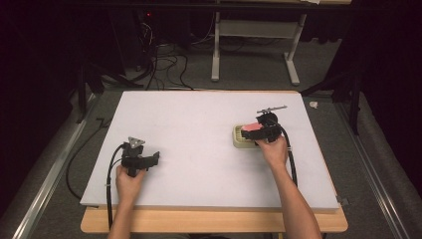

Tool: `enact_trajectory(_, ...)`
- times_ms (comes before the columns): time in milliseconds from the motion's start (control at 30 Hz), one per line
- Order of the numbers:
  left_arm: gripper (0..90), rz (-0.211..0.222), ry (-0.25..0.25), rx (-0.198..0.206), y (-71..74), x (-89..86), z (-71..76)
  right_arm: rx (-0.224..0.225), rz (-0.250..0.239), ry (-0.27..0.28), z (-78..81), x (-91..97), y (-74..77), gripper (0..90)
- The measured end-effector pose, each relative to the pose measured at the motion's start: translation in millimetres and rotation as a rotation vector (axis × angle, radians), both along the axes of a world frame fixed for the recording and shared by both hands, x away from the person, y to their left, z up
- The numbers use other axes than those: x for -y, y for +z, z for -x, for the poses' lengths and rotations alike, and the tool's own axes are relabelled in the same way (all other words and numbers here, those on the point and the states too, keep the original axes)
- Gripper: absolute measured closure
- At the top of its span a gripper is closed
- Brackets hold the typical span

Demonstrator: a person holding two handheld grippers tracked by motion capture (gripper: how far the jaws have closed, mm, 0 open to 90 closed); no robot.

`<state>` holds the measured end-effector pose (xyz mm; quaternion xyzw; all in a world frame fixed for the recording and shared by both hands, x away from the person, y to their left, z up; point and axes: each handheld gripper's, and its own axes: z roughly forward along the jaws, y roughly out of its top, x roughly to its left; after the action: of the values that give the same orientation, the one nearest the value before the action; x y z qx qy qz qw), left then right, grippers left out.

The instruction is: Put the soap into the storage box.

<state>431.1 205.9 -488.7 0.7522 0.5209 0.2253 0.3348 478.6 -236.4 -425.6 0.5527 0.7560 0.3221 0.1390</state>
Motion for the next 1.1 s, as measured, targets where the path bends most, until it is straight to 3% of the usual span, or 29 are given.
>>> enact_trajectory(1100,21.9,0.000,-0.001,0.000,0.0,0.0,0.1,-0.057,0.067,-0.015,-8.5,-12.3,-14.6,13.4)
